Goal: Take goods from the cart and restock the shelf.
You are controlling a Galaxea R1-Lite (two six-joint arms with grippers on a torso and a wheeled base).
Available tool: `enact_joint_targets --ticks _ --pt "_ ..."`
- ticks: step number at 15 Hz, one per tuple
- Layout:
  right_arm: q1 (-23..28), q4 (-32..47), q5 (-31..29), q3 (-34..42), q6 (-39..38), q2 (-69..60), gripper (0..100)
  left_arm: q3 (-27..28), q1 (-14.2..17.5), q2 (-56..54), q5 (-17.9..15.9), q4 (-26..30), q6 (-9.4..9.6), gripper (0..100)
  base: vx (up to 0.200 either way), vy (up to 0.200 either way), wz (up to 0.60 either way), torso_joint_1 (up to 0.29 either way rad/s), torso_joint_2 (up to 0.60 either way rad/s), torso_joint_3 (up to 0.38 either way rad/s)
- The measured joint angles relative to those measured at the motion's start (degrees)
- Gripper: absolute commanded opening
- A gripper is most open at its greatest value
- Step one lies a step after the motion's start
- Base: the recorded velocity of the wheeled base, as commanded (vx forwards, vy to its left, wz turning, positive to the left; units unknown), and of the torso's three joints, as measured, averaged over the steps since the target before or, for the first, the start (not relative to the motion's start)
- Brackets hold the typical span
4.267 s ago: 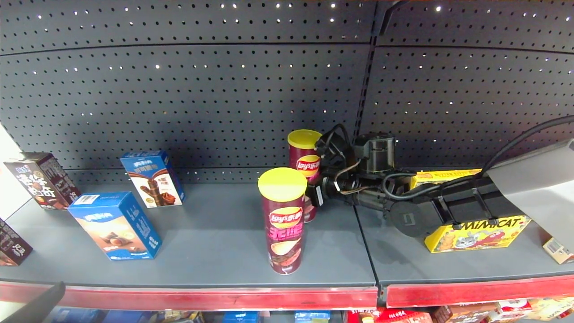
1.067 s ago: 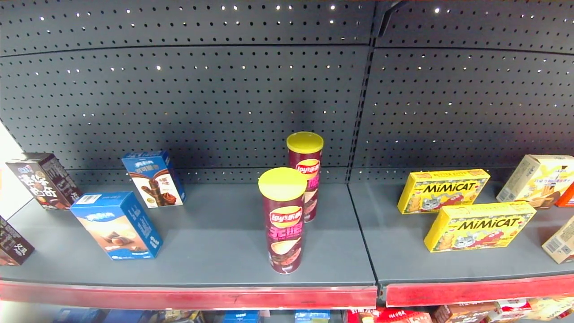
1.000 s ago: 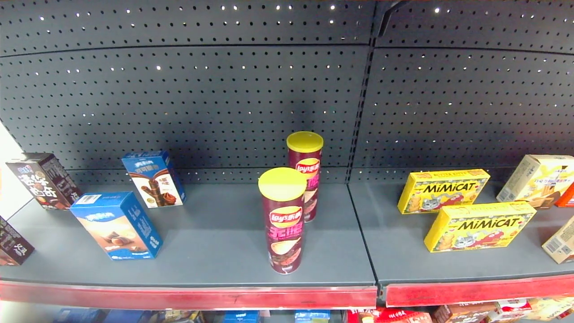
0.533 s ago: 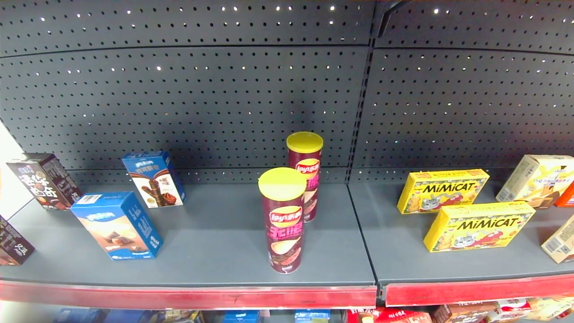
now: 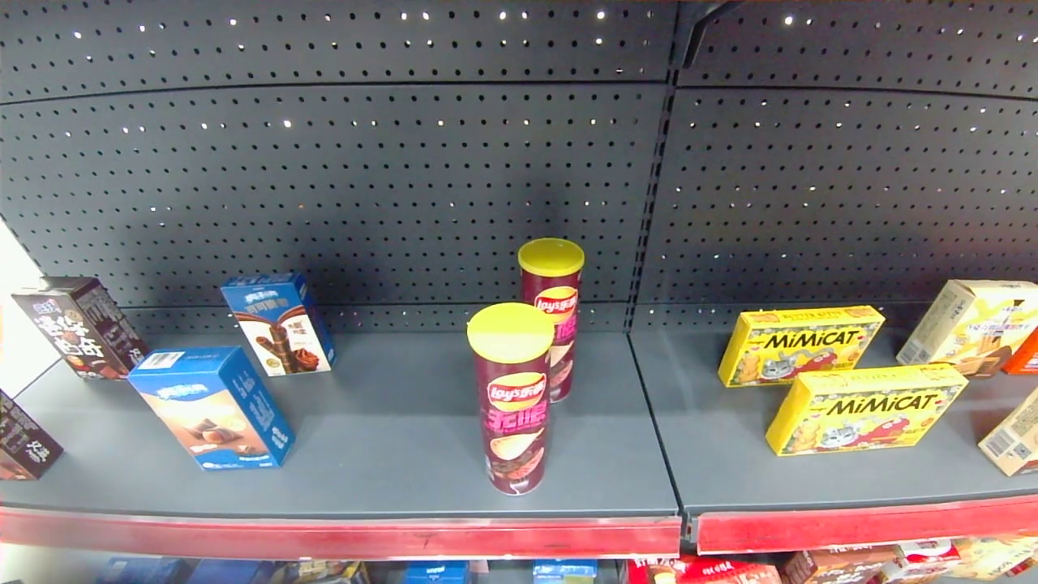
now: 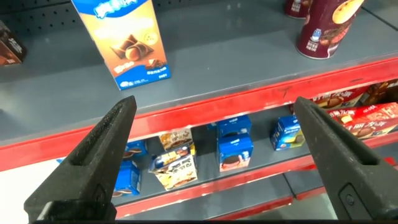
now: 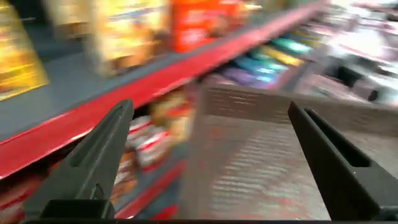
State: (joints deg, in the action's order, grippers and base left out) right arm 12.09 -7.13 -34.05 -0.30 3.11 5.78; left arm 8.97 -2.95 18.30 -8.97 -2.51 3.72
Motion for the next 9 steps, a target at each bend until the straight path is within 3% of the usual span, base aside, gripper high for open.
enact_joint_targets --ticks 4,7,9 --pt "0.0 3.0 22.0 0.2 1.1 -1.1 100 0.3 0.1 -0.4 0.1 0.2 -0.02 100 0.0 0.0 0.0 0.0 0.0 0.0" --pt "0.0 3.8 30.0 0.2 3.5 -1.3 100 0.3 0.1 -0.4 0.2 0.2 -0.02 100 0.0 0.0 0.0 0.0 0.0 0.0" --pt "0.0 3.9 32.0 0.2 6.3 -1.4 100 0.2 0.2 -0.8 0.2 0.3 -0.02 100 0.0 0.0 0.0 0.0 0.0 0.0"
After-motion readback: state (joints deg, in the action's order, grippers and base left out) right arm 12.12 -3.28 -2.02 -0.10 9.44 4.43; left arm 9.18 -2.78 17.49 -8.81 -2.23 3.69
